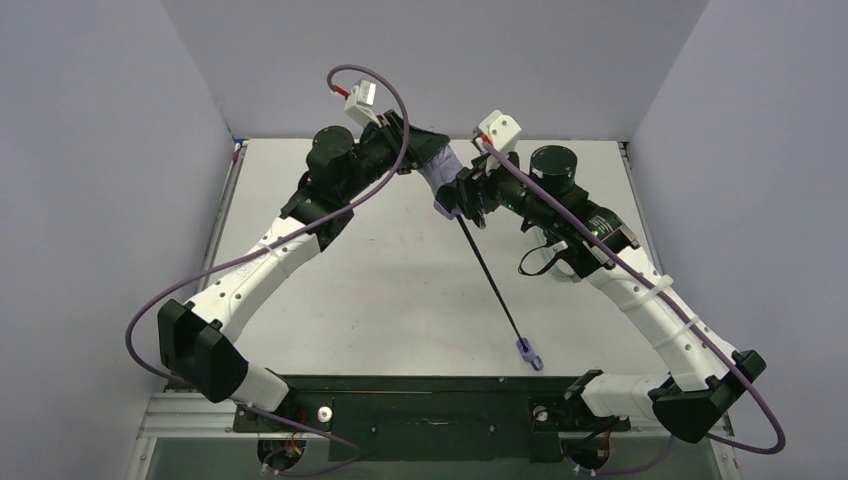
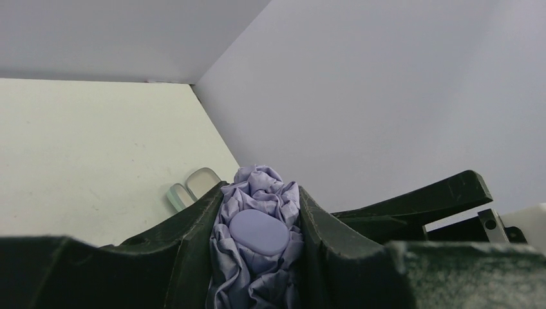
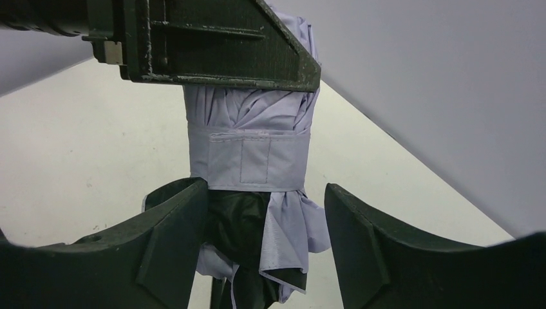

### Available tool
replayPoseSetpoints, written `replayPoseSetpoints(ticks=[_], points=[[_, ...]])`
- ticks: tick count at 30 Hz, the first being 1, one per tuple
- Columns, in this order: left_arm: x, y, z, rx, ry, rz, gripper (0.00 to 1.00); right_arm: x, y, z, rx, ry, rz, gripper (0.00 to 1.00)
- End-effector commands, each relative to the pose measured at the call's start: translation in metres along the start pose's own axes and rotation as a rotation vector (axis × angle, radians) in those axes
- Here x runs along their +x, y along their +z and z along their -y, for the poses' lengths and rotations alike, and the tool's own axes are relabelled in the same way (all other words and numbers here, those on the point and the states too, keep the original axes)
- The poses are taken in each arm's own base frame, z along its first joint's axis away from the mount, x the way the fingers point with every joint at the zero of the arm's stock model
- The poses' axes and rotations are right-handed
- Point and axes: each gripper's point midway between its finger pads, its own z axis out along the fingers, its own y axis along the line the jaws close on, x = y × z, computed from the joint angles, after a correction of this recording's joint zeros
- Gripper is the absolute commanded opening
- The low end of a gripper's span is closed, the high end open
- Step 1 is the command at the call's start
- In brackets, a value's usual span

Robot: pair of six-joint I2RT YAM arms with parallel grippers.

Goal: Open the umbrella

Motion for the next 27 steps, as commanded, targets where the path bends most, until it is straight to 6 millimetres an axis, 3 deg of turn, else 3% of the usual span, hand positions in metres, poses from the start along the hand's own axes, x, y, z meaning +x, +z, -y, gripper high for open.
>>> replayPoseSetpoints(ticks=[1,13,15,23,27], points=[[-0.042,-0.018,0.056,0.147,0.041,0.128,0.00,-0.006,0.005,-0.005,-0.013,0.019,0.035,0.63],[-0.037,-0.017,0.060,0.158,0.042,0.117,0.00,-0.014,0.014,0.003,0.049,0.005,0.052,0.51],[-0.036,-0.017,0.059,0.158,0.041,0.115,0.00,-0.013,0.013,0.006,0.063,0.001,0.050,0.46],[-0.028,-0.016,0.056,0.159,0.040,0.089,0.00,-0.019,0.012,0.014,0.084,0.016,0.075,0.00],[-0.025,-0.016,0.055,0.164,0.042,0.074,0.00,-0.022,0.012,0.019,0.081,0.026,0.082,0.00]])
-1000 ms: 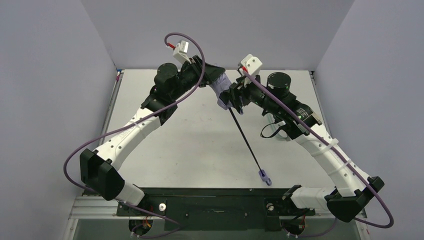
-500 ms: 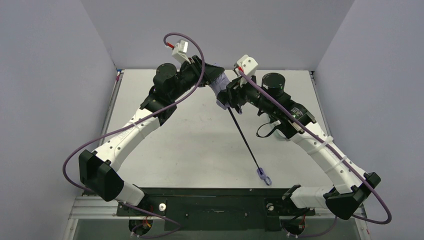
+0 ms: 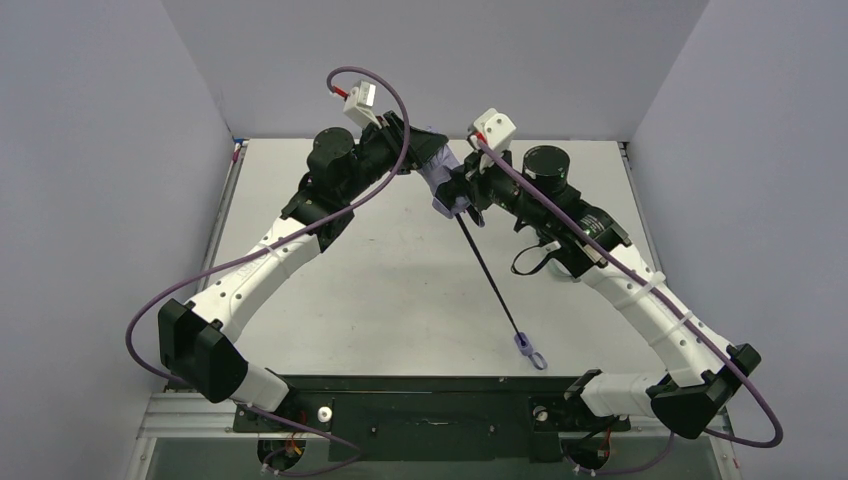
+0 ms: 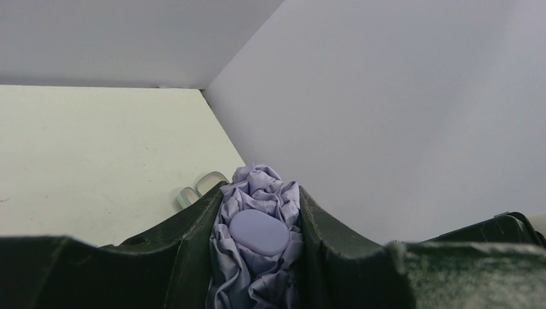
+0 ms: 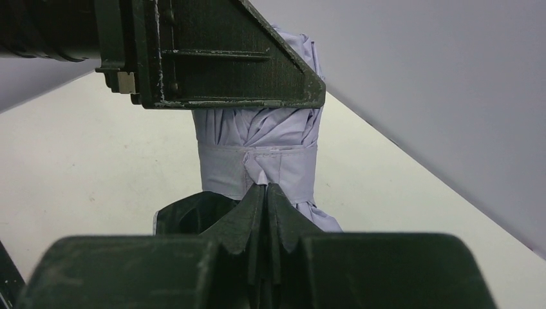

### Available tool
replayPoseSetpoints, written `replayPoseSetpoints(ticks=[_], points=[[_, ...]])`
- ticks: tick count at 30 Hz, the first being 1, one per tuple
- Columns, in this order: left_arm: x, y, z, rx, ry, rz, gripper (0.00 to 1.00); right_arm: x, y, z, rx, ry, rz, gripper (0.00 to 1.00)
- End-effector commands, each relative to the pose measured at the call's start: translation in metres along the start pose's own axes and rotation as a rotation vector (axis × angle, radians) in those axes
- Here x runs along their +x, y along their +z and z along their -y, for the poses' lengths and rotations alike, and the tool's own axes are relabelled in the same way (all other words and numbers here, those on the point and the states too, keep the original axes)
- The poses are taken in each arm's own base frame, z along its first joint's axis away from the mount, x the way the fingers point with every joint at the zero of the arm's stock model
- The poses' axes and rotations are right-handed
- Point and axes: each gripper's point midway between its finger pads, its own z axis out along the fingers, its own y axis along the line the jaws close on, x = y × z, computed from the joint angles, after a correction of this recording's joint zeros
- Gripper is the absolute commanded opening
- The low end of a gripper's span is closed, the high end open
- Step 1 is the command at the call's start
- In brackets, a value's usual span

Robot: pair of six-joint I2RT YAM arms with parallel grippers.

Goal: Open the umbrella

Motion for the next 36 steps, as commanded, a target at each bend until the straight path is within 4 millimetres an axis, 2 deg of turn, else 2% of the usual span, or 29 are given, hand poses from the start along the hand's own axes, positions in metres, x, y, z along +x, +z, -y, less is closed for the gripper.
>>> replayPoseSetpoints(ticks=[1,4,9,11,14,16,20,27,30,36], points=[[-0.026,-0.015,0.056,0.171,0.009,0.061,0.00,-0.023,0.001,0.020,0.051,0.005,0.073,0.00],[-0.024,-0.014,0.055,0.170,0.009,0.054,0.00,-0.024,0.000,0.024,0.043,0.006,0.079,0.00],[-0.023,-0.012,0.056,0.178,0.004,0.050,0.00,-0.018,0.004,0.017,0.009,-0.046,0.058,0.01],[-0.023,-0.010,0.056,0.179,0.000,0.047,0.00,-0.017,0.006,0.013,0.014,-0.073,0.049,0.10],[-0.023,-0.007,0.058,0.186,-0.007,0.044,0.00,-0.016,0.011,0.011,0.051,-0.098,0.036,0.13],[-0.023,-0.006,0.059,0.190,-0.007,0.043,0.00,-0.015,0.013,0.017,0.106,-0.107,0.030,0.15],[-0.023,-0.006,0.059,0.193,-0.006,0.043,0.00,-0.014,0.014,0.030,0.201,-0.110,0.013,0.24],[-0.022,-0.004,0.059,0.192,-0.010,0.039,0.00,-0.010,0.018,0.018,0.132,-0.105,0.002,0.41],[-0.022,-0.004,0.060,0.194,-0.012,0.038,0.00,-0.006,0.018,0.009,0.079,-0.109,-0.006,0.44],[-0.022,-0.005,0.062,0.202,-0.012,0.035,0.00,0.005,0.019,0.003,0.034,-0.120,-0.038,0.50]])
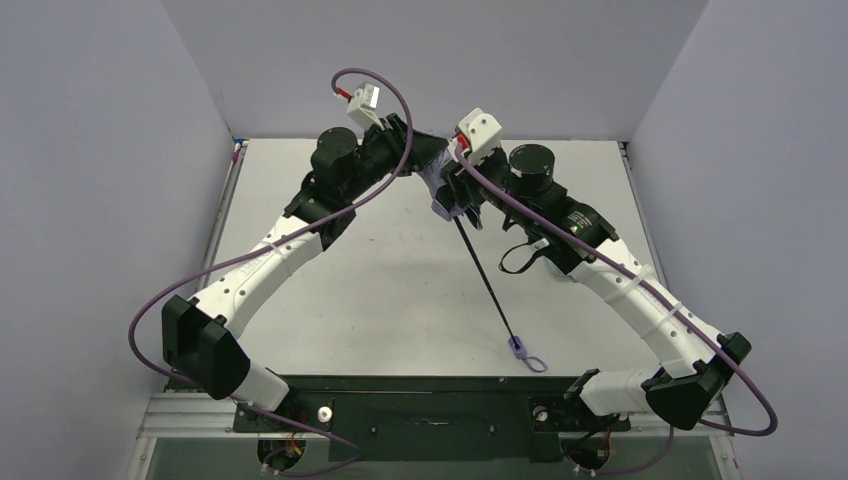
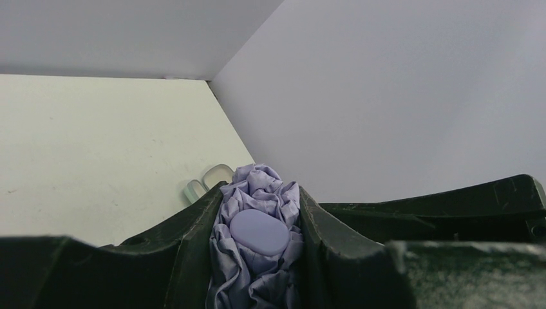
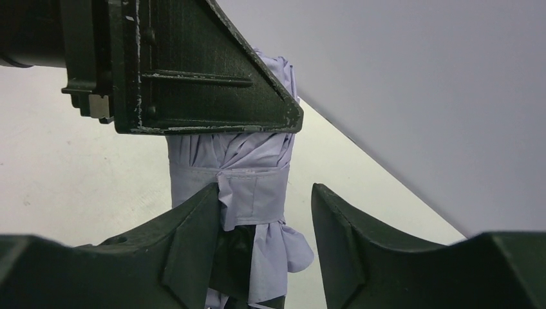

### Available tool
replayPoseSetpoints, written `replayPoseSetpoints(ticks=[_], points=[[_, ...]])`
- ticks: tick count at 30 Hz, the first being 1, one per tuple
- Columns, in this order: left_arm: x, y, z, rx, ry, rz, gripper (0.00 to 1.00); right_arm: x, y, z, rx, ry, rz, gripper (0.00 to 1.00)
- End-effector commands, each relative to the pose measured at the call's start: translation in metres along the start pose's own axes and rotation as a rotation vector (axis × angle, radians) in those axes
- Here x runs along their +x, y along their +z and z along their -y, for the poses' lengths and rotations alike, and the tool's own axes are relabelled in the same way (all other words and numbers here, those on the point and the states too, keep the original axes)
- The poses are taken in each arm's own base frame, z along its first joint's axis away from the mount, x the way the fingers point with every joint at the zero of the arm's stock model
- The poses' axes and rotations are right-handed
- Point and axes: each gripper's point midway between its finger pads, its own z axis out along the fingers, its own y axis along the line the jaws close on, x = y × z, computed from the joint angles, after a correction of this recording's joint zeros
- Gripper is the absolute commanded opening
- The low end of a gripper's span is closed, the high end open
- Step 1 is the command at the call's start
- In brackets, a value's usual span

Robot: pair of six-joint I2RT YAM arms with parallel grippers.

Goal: Open the umbrella

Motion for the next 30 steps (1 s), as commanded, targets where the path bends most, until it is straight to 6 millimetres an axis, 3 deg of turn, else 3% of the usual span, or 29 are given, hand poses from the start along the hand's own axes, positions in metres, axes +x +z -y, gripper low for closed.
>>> replayPoseSetpoints(ticks=[1,5,6,8,22,26,30], points=[[-0.028,-0.011,0.071,0.218,-0.013,0.056,0.00,0.002,0.006,-0.008,-0.061,-0.012,-0.005,0.51],[-0.029,-0.012,0.072,0.219,-0.012,0.057,0.00,0.009,0.007,-0.004,-0.053,-0.026,-0.031,0.31],[-0.029,-0.012,0.073,0.221,-0.012,0.057,0.00,0.011,0.007,-0.002,-0.045,-0.032,-0.037,0.16],[-0.029,-0.013,0.073,0.221,-0.012,0.058,0.00,0.013,0.006,0.005,-0.018,-0.043,-0.046,0.00],[-0.022,-0.015,0.063,0.198,-0.006,0.034,0.00,0.009,-0.013,0.086,0.329,-0.099,-0.053,0.00],[-0.020,-0.014,0.063,0.196,-0.007,0.027,0.00,0.008,-0.014,0.098,0.371,-0.092,-0.051,0.00],[-0.022,-0.013,0.062,0.197,-0.005,0.033,0.00,0.013,-0.011,0.095,0.328,-0.066,-0.052,0.00]])
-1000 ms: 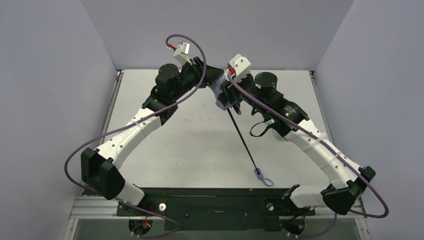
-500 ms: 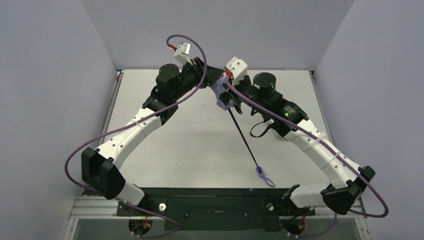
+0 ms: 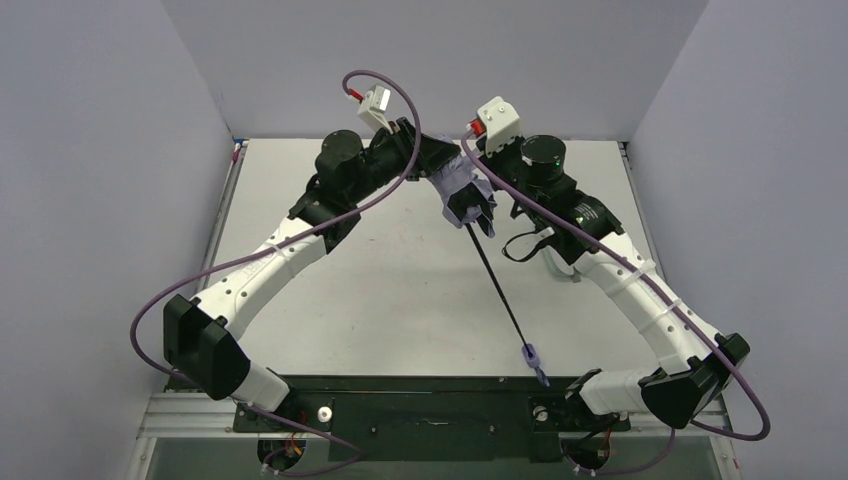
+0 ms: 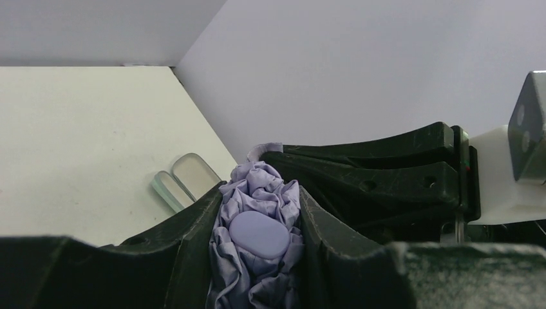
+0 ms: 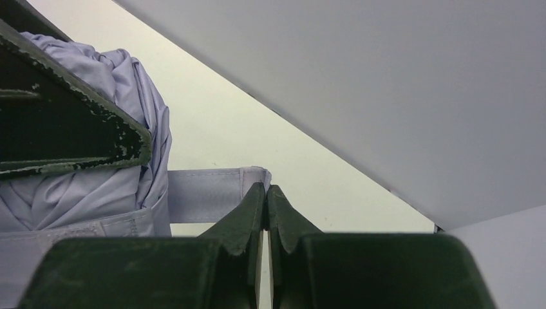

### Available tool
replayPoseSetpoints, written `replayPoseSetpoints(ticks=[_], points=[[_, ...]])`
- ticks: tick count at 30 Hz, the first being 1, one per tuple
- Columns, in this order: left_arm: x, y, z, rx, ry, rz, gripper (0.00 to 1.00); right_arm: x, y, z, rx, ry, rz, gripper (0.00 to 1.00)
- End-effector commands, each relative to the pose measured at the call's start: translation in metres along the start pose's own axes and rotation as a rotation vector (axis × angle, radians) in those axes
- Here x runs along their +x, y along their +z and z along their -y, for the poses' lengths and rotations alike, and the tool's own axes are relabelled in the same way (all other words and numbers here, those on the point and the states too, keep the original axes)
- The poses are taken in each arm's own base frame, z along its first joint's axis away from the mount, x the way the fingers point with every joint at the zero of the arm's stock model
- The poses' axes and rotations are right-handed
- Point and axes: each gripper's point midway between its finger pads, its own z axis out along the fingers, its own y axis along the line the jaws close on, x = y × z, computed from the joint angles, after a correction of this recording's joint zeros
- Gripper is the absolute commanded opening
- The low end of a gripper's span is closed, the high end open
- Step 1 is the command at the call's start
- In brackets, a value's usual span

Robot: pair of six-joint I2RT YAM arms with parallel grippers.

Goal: Open the umbrella

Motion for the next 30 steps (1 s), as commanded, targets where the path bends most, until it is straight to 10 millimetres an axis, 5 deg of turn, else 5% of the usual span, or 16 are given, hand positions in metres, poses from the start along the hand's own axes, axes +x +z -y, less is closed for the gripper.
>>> replayPoseSetpoints(ticks=[1,5,8,13,17,30], points=[[-0.036,-0.011,0.041,0.112,0.022,0.090,0.00,-0.006,0.000,0.022,0.066,0.025,0.028,0.00],[-0.039,-0.011,0.040,0.110,0.029,0.098,0.00,-0.005,-0.001,0.009,-0.040,0.094,0.041,0.00],[-0.045,-0.011,0.036,0.102,0.034,0.110,0.00,0.000,-0.003,0.003,-0.086,0.165,0.022,0.34],[-0.058,-0.011,0.028,0.093,0.045,0.139,0.00,0.007,-0.011,0.013,-0.131,0.264,-0.005,0.65],[-0.069,-0.011,0.017,0.078,0.051,0.161,0.00,0.015,-0.018,0.010,-0.203,0.365,-0.031,0.71],[-0.103,-0.016,-0.029,0.009,-0.141,0.219,0.00,0.056,-0.041,-0.073,-0.524,0.413,-0.142,0.74]])
